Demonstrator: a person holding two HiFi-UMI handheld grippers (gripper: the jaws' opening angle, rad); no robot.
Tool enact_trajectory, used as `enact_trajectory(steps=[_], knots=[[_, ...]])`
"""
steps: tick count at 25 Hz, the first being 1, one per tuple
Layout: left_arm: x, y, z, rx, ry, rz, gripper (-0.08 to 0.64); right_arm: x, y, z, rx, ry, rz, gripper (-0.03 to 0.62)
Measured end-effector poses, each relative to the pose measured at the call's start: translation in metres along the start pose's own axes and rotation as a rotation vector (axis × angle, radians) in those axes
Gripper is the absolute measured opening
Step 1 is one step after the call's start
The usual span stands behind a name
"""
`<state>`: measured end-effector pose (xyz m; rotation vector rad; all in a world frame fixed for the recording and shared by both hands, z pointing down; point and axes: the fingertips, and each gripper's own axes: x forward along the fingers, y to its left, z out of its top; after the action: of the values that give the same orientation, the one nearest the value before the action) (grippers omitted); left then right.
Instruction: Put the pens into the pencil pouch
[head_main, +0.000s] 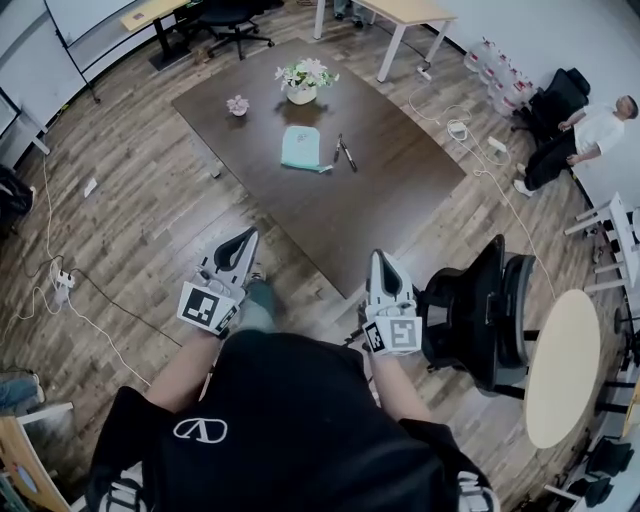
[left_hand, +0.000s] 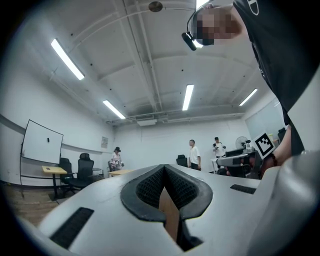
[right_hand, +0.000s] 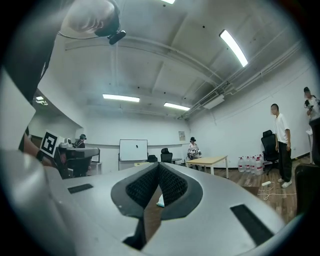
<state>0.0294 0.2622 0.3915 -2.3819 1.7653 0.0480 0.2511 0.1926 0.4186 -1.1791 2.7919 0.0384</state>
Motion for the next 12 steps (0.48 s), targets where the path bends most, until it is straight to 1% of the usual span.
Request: enact_trajectory(steps=[4,8,12], knots=[[0.040,0.046,-0.019,-0.027,-0.015,-0.030,0.003,0.051,-0.013,-0.009,-0.013,0.004,-0.044,-0.002],[0.094,0.103,-0.038,-0.039,-0.020,-0.089,0.002,0.116,-0.023,-0.015,-0.041,0.017,-0.095,-0.002],[0.148,0.157,-0.047,-0.065,-0.026,-0.157,0.002,0.177,-0.036,-0.012,-0.067,0.037,-0.162,-0.002]])
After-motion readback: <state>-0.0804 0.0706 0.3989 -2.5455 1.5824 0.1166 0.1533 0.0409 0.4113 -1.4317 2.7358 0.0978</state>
